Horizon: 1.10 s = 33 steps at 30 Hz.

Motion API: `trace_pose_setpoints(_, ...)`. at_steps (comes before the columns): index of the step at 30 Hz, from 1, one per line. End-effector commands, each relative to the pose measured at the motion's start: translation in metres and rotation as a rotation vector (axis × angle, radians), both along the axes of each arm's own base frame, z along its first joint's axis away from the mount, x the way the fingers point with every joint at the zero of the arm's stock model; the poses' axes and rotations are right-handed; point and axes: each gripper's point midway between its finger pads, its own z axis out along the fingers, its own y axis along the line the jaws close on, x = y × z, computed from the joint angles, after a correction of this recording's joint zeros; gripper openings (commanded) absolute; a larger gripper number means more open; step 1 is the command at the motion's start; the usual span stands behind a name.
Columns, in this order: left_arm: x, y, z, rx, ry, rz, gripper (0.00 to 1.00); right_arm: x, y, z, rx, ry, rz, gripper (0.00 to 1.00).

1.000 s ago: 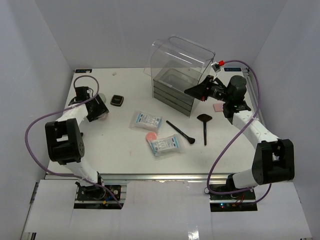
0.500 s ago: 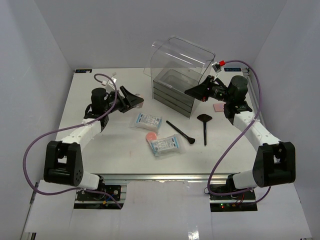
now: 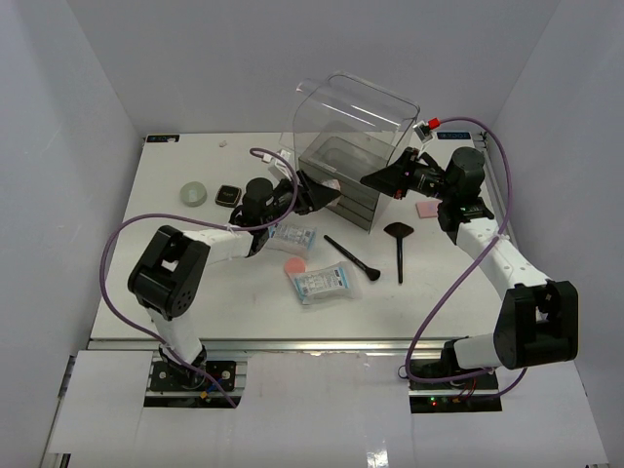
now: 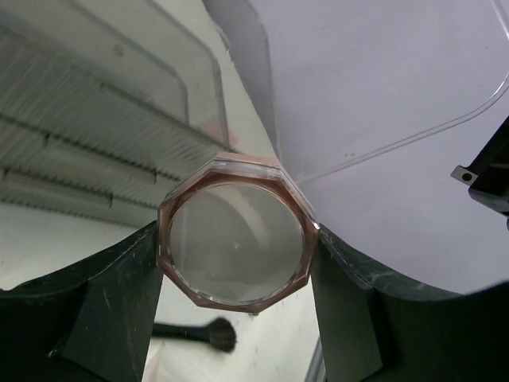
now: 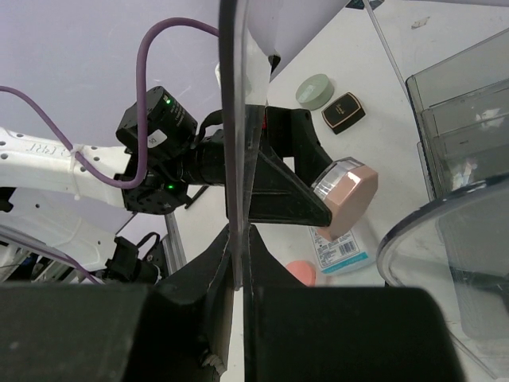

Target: Organize the makeup

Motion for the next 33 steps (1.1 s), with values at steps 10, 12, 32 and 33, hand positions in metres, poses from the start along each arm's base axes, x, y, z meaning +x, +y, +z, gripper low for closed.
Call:
trace_pose_setpoints(10, 0.033, -0.01, 0.075, -0.137, -0.33, 0.196, 0.08, -0.022, 0.002, 0.059, 0.044, -0.17, 0.058, 0.09)
trace_pose_setpoints(12, 0.034, -0.014, 0.076, -0.157, -0.338, 0.196, 0.08, -0.022, 0.001, 0.062, 0.049, -0.17, 0.057, 0.09)
trace_pose_setpoints(32, 0.072, -0.05, 0.074, -0.165, -0.434, 0.329, 0.17, -0.025, 0.002, 0.071, 0.068, -0.177, 0.062, 0.08)
trace_pose_setpoints(33, 0.075, -0.05, 0.07, -0.147, -0.437, 0.343, 0.19, -0.025, 0.002, 0.071, 0.069, -0.177, 0.062, 0.08)
